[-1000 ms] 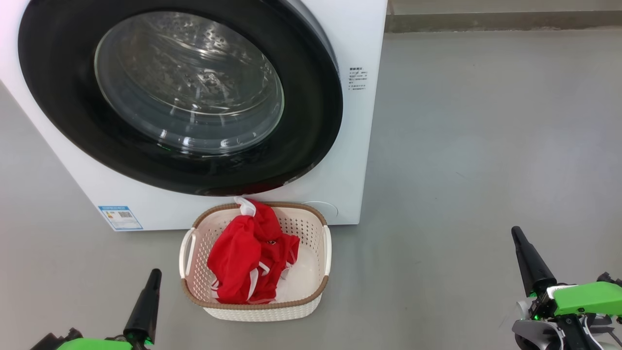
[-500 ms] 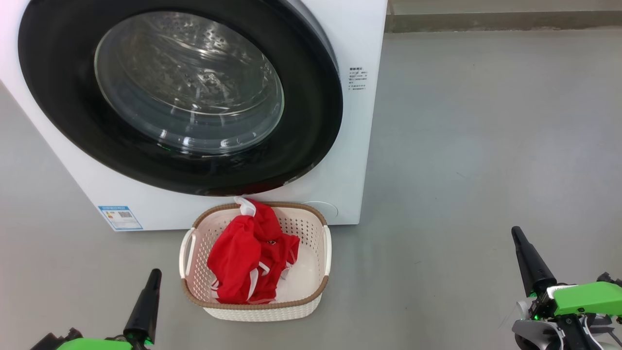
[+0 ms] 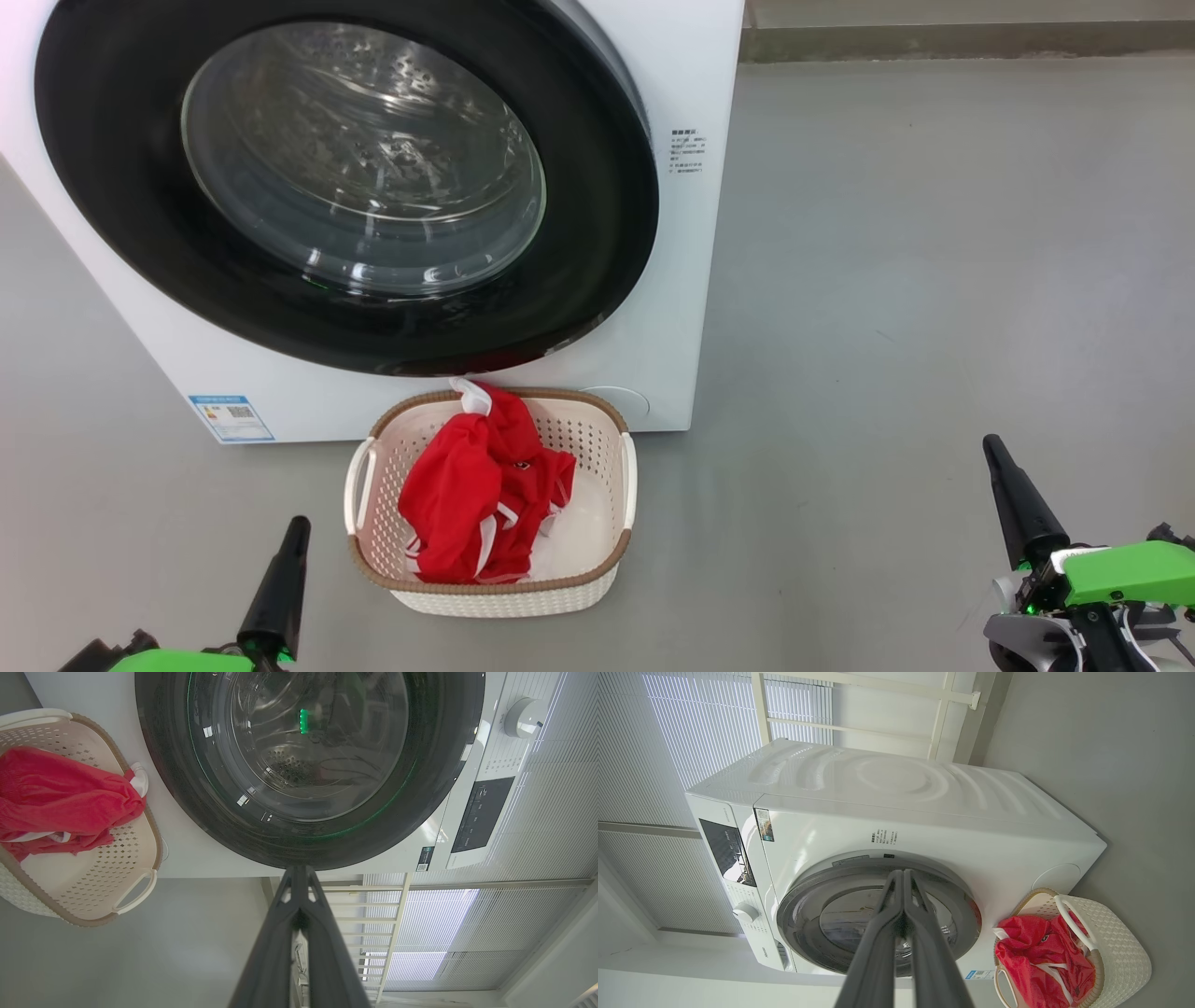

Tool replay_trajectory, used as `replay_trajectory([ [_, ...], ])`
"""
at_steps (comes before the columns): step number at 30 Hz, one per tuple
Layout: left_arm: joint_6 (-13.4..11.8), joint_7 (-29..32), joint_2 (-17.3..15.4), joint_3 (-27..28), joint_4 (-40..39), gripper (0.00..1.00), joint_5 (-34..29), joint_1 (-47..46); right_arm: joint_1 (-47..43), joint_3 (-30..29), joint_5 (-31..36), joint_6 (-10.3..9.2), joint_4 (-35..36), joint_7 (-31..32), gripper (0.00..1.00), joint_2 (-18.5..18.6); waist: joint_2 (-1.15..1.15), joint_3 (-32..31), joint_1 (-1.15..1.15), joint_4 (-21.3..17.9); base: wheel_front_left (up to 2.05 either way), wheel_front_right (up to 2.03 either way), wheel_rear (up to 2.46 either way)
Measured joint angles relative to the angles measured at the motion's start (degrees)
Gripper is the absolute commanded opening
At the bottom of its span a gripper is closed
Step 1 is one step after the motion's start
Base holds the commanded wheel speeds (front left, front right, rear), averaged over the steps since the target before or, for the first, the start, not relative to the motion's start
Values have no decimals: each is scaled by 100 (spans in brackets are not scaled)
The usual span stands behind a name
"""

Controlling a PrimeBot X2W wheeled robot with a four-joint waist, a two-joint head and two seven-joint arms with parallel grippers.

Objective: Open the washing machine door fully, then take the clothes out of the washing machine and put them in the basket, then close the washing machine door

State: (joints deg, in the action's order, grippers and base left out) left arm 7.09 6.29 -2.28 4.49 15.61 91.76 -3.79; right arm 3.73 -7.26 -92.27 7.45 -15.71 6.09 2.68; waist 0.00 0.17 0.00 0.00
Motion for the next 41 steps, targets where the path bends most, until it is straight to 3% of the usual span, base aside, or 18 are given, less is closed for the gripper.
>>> replay_trajectory([
  [41, 0, 1, 0, 0, 0, 0, 0, 0, 0, -14, 0, 0, 0, 5, 0, -7, 0, 0, 0, 0, 0, 0, 0],
])
